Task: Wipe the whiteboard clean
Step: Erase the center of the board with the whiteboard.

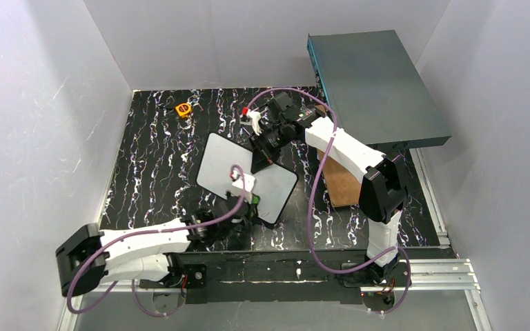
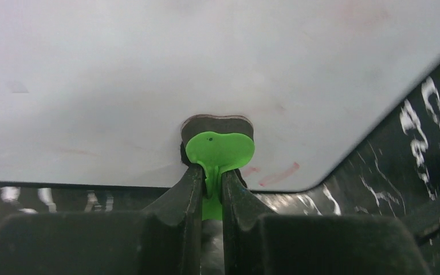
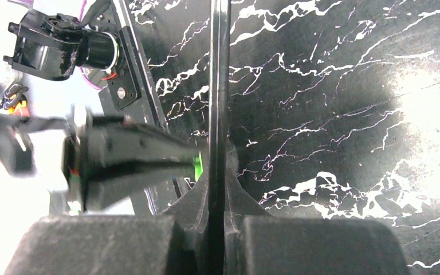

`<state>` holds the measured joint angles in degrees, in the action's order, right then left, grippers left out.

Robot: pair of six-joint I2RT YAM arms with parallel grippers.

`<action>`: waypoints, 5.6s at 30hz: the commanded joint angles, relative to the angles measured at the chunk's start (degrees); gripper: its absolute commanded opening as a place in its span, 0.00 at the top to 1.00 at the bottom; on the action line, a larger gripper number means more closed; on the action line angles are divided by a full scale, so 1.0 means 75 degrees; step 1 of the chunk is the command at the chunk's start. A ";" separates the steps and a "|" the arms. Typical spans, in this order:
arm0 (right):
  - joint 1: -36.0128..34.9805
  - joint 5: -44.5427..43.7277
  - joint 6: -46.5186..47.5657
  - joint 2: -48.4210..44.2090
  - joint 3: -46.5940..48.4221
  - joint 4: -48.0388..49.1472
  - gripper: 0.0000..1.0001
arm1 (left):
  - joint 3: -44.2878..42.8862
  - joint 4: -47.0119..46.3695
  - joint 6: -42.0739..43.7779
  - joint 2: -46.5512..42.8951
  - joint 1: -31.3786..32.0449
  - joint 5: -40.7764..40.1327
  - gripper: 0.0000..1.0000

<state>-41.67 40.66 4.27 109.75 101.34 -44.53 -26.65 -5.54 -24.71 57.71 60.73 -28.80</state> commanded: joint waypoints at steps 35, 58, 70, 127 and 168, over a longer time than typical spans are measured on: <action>-0.0132 0.1885 -0.1718 -0.0731 -0.0164 0.0546 0.99 | -0.0160 -0.0705 0.0448 0.0925 0.1274 0.0428 1.00; -0.0092 0.1885 -0.1697 -0.0864 -0.0268 0.0572 0.99 | 0.0889 0.0179 -0.0129 -0.0932 -0.1084 0.1189 1.00; -0.0069 0.1874 -0.1680 -0.0815 -0.0182 0.0524 0.99 | -0.0257 -0.0881 0.0683 0.1841 0.1345 0.1757 1.00; -0.0022 0.1740 -0.1568 -0.1040 -0.0412 0.0569 0.99 | -0.0689 0.2102 -0.0094 -0.0246 -0.3101 0.2329 1.00; 0.0060 0.1679 -0.1331 -0.1091 -0.0529 0.0474 0.99 | -0.2330 0.2013 0.0451 0.0324 -0.4182 0.6110 1.00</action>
<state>-39.92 42.33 -7.01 105.80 95.72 -46.17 -48.69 4.93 -18.85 62.11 27.59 12.58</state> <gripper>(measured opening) 0.094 0.094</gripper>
